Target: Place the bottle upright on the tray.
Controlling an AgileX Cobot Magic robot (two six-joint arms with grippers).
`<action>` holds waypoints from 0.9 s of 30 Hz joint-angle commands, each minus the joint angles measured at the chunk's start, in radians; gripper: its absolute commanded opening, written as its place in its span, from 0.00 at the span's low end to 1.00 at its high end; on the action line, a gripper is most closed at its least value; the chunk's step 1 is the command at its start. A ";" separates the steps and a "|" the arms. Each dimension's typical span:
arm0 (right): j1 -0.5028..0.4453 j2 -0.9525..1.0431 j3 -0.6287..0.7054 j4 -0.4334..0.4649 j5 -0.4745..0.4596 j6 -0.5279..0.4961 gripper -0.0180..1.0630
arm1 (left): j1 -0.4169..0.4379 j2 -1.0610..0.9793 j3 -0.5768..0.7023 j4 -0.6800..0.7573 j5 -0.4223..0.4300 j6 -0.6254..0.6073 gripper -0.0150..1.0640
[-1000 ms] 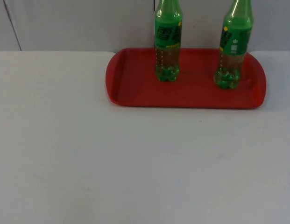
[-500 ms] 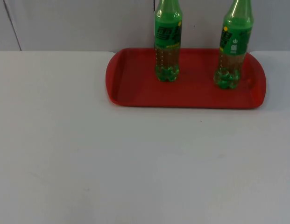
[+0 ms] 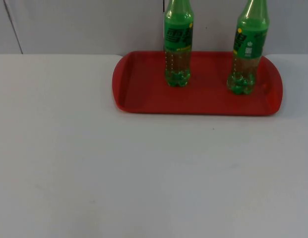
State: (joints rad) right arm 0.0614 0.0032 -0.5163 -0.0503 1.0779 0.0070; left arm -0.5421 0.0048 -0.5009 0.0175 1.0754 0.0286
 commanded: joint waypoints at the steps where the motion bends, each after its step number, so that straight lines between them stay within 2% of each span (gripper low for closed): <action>1: -0.008 -0.003 0.002 0.000 0.001 0.001 0.99 | -0.006 -0.005 0.005 -0.007 -0.001 0.001 0.99; 27: -0.008 -0.003 0.002 0.000 0.001 0.001 0.99 | -0.006 -0.005 0.005 -0.007 -0.001 0.001 0.99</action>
State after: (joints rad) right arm 0.0592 0.0032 -0.5163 -0.0503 1.0779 0.0070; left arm -0.5421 0.0048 -0.5009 0.0175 1.0754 0.0286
